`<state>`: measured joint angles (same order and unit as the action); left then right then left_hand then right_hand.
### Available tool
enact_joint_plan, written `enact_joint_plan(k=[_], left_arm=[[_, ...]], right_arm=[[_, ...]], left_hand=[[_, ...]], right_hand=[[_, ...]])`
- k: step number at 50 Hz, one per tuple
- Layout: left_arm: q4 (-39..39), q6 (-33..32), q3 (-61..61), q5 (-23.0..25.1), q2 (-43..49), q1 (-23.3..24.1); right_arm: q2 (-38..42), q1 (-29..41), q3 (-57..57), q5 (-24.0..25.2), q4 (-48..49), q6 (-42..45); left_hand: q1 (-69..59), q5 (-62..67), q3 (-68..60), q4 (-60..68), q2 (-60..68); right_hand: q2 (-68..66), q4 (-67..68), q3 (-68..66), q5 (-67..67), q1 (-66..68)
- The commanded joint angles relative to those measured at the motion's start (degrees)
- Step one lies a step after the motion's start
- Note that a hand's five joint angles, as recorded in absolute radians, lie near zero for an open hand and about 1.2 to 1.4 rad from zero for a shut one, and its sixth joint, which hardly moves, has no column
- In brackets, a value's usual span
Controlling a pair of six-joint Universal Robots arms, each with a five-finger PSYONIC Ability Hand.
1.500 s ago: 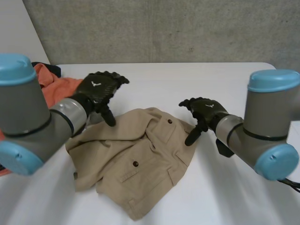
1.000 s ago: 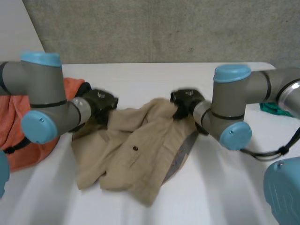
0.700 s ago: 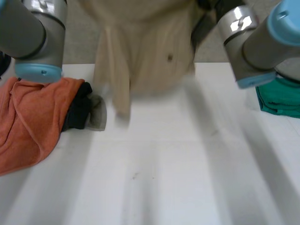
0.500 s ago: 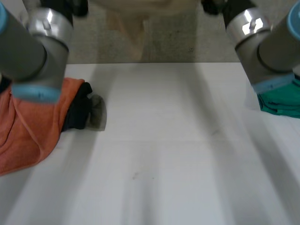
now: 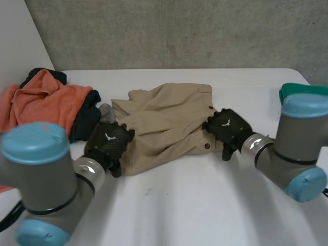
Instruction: Fold the laundry.
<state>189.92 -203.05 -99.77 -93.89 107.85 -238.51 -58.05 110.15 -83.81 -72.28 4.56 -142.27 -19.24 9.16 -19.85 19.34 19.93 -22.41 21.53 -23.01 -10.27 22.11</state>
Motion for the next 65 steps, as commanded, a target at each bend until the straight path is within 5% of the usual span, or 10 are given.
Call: enact_joint_plan(k=[1, 15, 22, 29, 31, 34, 37, 46, 55, 65], left_arm=[[-6.8, 1.5, 4.1, 2.8, -7.5, -2.7], [-22.7, 5.1, 25.9, 6.8, 9.8, -5.7], [-24.6, 4.2, 32.9, 7.1, 18.8, -4.4], [-20.2, -0.1, 38.6, 8.1, 27.8, -3.8], [-20.4, -0.8, 39.3, 8.0, 28.5, -3.7], [-20.2, -0.7, 38.9, 7.8, 27.3, -3.6], [-19.9, -0.1, 37.2, 6.4, 23.2, -3.3], [-21.1, -1.0, 29.4, 3.6, 4.4, -2.9], [-25.5, -4.8, 27.7, 3.5, -18.3, -2.7], [-33.8, -4.7, 32.1, 1.4, -16.3, -3.5]], right_arm=[[-8.7, -2.6, 1.5, -1.2, -5.7, -9.5], [5.4, -5.3, 19.6, -1.9, -25.0, -17.8], [9.0, -5.2, 21.3, -2.2, -23.5, -18.5], [12.2, -3.9, 21.9, -4.9, -15.5, -17.5], [13.0, -3.6, 21.9, -5.6, -14.0, -16.6], [13.3, -3.6, 22.2, -5.1, -13.4, -16.2], [12.7, -3.8, 22.4, -3.7, -13.7, -15.8], [2.0, -5.6, 21.9, 1.9, -20.6, -12.6], [-20.8, -8.3, 21.4, 4.2, -29.6, -3.5], [-24.0, -9.1, 20.4, 6.6, -30.5, -0.4]], left_hand=[[0.5, -0.4, 1.1, -0.5, -1.1], [-3.8, 3.8, -3.1, 3.7, 3.1], [-4.4, 4.5, -3.8, 4.3, 3.7], [-22.9, 23.0, -22.3, 22.8, 22.2], [-39.0, 39.0, -38.3, 38.9, 38.3], [-60.7, 60.8, -60.1, 60.6, 60.0], [-60.8, 60.8, -60.2, 60.7, 60.1], [-60.8, 60.8, -60.2, 60.7, 60.1], [-60.8, 60.8, -60.2, 60.7, 60.1], [-60.8, 60.8, -60.2, 60.7, 60.1]], right_hand=[[1.5, -0.6, 2.1, -0.7, -1.2], [1.5, -0.6, 2.1, -0.7, -1.2], [2.0, -1.1, 2.6, -0.2, -1.7], [-3.4, 4.3, -2.8, -5.5, 3.7], [-9.4, 10.3, -8.8, -11.6, 9.7], [-27.4, 28.3, -26.8, -29.5, 27.7], [-57.5, 58.4, -56.9, -59.7, 57.8], [-57.6, 58.5, -57.0, -59.7, 57.9], [-57.6, 58.5, -57.0, -59.7, 57.9], [-57.6, 58.5, -57.0, -59.7, 57.9]])
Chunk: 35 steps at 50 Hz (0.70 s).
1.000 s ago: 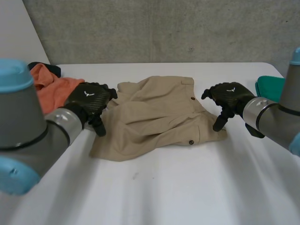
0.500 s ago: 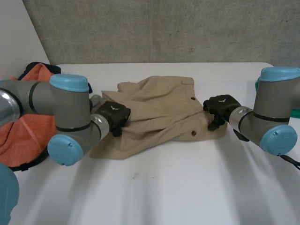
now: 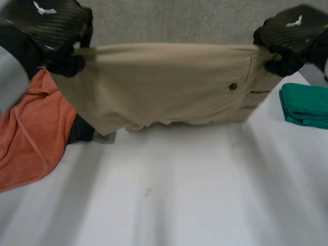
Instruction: Fold the laundry.
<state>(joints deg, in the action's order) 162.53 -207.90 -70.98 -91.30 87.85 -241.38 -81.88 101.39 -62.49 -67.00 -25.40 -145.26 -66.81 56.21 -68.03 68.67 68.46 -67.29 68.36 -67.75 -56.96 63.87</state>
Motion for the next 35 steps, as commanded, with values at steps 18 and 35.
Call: enact_joint_plan(k=[18, 35], left_arm=[[26.1, -0.1, 30.1, -0.1, 30.5, -1.6], [40.6, 2.6, 16.0, 2.4, 22.6, -2.3]], right_arm=[[22.7, 4.6, 18.9, -12.3, 30.3, -9.0], [21.2, 5.0, 11.4, -9.9, 53.7, -18.7]], left_hand=[[-13.2, 13.8, -12.0, 11.3, 11.5], [-13.2, 13.8, -12.0, 11.3, 11.5]], right_hand=[[-12.7, 11.6, -12.2, -13.0, 16.1], [-12.7, 11.6, -12.2, -13.0, 16.1]])
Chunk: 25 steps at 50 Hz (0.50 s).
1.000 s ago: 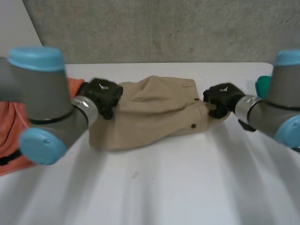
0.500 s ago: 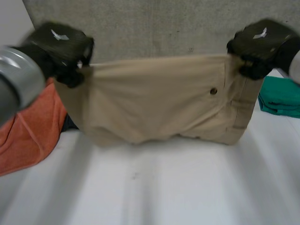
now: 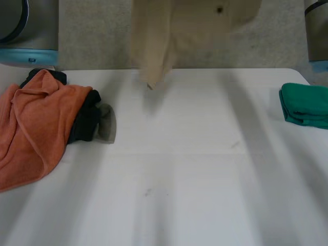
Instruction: Fold the laundry.
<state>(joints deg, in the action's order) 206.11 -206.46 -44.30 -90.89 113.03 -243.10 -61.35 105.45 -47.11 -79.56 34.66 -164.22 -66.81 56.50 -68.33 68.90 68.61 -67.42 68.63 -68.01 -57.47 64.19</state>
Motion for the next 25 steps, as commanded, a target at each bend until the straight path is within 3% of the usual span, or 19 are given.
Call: enact_joint_plan(k=[1, 8, 15, 19, 25], left_arm=[[-2.9, 1.5, -14.6, 2.1, -3.0, -0.9], [-2.3, 1.7, -31.2, 3.2, -2.3, -0.4], [-2.0, 1.5, -45.2, 2.6, 3.5, 2.5], [-2.7, 1.5, -50.2, 2.1, 4.1, 4.2], [-8.8, 1.7, -55.6, 1.2, -1.4, 6.2]], right_arm=[[1.0, 1.1, -6.1, 2.7, -7.7, 0.5], [3.2, 1.2, -17.3, 3.8, -8.2, 2.6], [10.9, 1.2, -24.8, 5.3, -10.0, 8.6], [12.8, 0.9, -27.6, 4.9, -15.4, 13.6], [9.2, 0.8, -32.3, 4.7, -28.0, 20.2]], left_hand=[[-13.2, 13.5, -11.7, 11.1, 11.4], [-13.2, 13.5, -11.7, 11.1, 11.4], [-13.2, 13.5, -11.7, 11.1, 11.4], [-13.2, 13.5, -11.7, 11.1, 11.4], [-13.2, 13.5, -11.7, 11.1, 11.4]], right_hand=[[-12.6, 11.4, -12.0, -12.5, 15.8], [-12.6, 11.4, -12.0, -12.5, 15.8], [-12.6, 11.4, -12.0, -12.5, 15.8], [-12.6, 11.4, -12.0, -12.5, 15.8], [-12.6, 11.4, -12.0, -12.5, 15.8]])
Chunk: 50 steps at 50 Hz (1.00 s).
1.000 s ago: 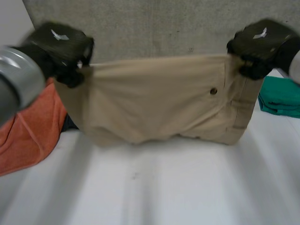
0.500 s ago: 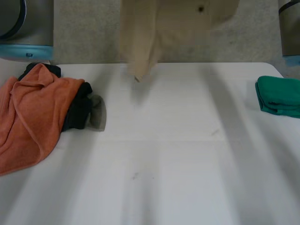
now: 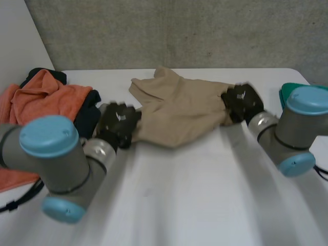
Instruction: Fold the laundry.
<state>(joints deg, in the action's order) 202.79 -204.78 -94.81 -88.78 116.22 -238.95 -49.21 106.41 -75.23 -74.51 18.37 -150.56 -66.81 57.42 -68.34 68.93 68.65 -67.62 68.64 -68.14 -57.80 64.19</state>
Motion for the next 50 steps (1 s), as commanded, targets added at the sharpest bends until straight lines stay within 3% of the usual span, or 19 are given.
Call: enact_joint_plan(k=[1, 8, 12, 16, 19, 23, 29, 35, 39, 43, 50], left_arm=[[-6.7, -0.1, -5.6, -1.0, -5.6, 2.3], [-25.2, -1.3, -8.5, -1.5, -15.3, 3.6], [-42.9, -4.6, -10.2, -1.2, -20.3, 5.0], [-56.4, -7.9, -10.9, -0.6, -22.3, 6.6], [-59.9, -9.4, -10.1, 0.5, -22.5, 7.0], [-56.5, -9.8, -6.2, 0.8, -21.6, 7.1], [-40.7, -9.5, 5.6, -1.1, -14.2, 5.5], [-23.7, -10.5, 18.3, -1.7, -2.9, 3.0], [-15.7, -13.6, 30.4, -1.6, 8.3, 2.4], [-14.4, -15.0, 39.9, -1.2, 17.3, 2.3], [-15.2, -14.2, 52.4, -1.0, 29.1, 2.4]], right_arm=[[-4.4, -0.1, -5.0, -0.5, -13.6, 7.3], [-18.3, -0.9, -12.6, -0.5, -31.9, 13.8], [-26.7, -4.8, -20.3, 0.0, -46.2, 23.4], [-31.8, -8.5, -26.7, 1.6, -53.5, 35.2], [-33.2, -10.4, -28.6, 3.6, -53.7, 40.1], [-33.2, -11.7, -27.4, 6.3, -52.3, 37.3], [-27.2, -11.1, -20.4, 8.2, -42.5, 21.5], [-22.9, -8.9, -14.6, 3.4, -31.4, 9.1], [-18.8, -6.4, -11.7, -3.2, -20.3, 5.0], [-14.7, -5.0, -9.6, -6.7, -12.6, 4.7], [-5.7, -3.7, -4.3, -8.2, -1.3, 4.7]], left_hand=[[-13.2, 12.6, -11.7, 11.1, 11.3], [-13.2, 12.6, -11.7, 11.1, 11.3], [-13.2, 12.6, -11.7, 11.1, 11.3], [-13.2, 12.6, -11.7, 11.1, 11.3], [-13.2, 12.6, -11.7, 11.1, 11.3], [-13.2, 12.6, -11.7, 11.1, 11.3], [-13.2, 12.6, -11.7, 11.1, 11.3], [-13.2, 12.6, -11.7, 11.1, 11.3], [-13.2, 12.6, -11.7, 11.1, 11.3], [-13.2, 12.6, -11.7, 11.1, 11.3], [-13.2, 12.6, -11.7, 11.1, 11.3]], right_hand=[[-12.4, 11.4, -11.9, -12.2, 15.8], [-12.4, 11.4, -11.9, -12.2, 15.8], [-12.4, 11.4, -11.9, -12.2, 15.8], [-12.4, 11.4, -11.9, -12.2, 15.8], [-12.4, 11.4, -11.9, -12.2, 15.8], [-12.4, 11.4, -11.9, -12.2, 15.8], [-12.4, 11.4, -11.9, -12.2, 15.8], [-12.4, 11.4, -11.9, -12.2, 15.8], [-12.4, 11.4, -11.9, -12.2, 15.8], [-12.4, 11.4, -11.9, -12.2, 15.8], [-12.4, 11.4, -11.9, -12.2, 15.8]])
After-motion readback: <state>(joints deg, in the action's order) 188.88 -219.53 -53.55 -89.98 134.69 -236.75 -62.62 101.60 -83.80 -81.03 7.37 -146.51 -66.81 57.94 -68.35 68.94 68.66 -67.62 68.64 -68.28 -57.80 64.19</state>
